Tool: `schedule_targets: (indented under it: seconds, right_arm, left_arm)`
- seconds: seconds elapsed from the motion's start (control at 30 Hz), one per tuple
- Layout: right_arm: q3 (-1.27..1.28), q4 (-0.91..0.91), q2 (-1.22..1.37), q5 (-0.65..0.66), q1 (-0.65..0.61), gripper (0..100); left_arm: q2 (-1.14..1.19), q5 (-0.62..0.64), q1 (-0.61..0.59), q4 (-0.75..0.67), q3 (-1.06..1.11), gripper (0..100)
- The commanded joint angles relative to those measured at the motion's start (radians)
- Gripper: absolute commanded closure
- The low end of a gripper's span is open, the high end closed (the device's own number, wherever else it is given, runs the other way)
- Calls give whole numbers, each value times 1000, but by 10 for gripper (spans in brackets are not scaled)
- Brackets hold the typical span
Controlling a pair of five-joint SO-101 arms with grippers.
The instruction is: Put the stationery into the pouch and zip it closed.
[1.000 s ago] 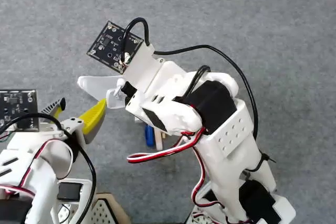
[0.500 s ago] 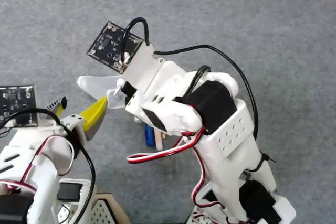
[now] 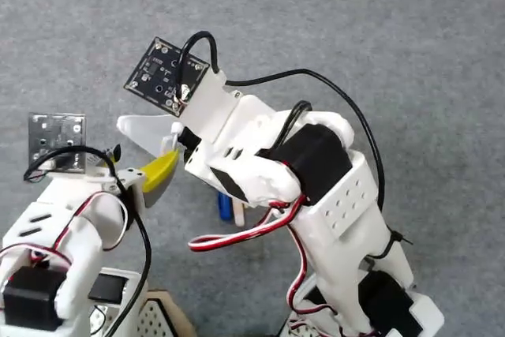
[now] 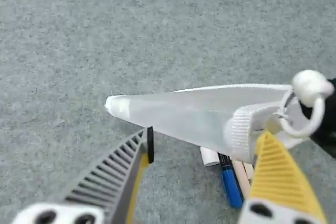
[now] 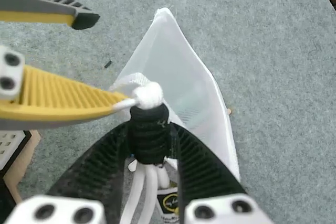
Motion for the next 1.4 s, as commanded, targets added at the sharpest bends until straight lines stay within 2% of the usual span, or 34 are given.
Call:
schedule_targets:
  seconds: [0.0, 0.2, 0.5, 0.87, 0.97, 1.2, 1.37]
  right_arm:
    - [-4, -9, -24, 0, -11, 987]
    - [-4, -9, -28, 0, -11, 987]
    - [-4, -9, -28, 0, -11, 987]
    - [-4, -8, -30, 0, -8, 987]
    - [-4, -8, -30, 0, -8, 987]
    - [-4, -6, -30, 5, -3, 987]
    - [-4, 0, -30, 6, 80, 987]
  left_arm:
    - [11, -23, 13, -43, 15, 683]
    - [8, -23, 13, -83, 47, 690]
    - [5, -89, 15, -120, 79, 866]
    - [9, -92, 19, -120, 79, 880]
    - [11, -94, 21, -120, 79, 975]
    - [11, -94, 18, -120, 76, 973]
    - [11, -94, 16, -117, 76, 973]
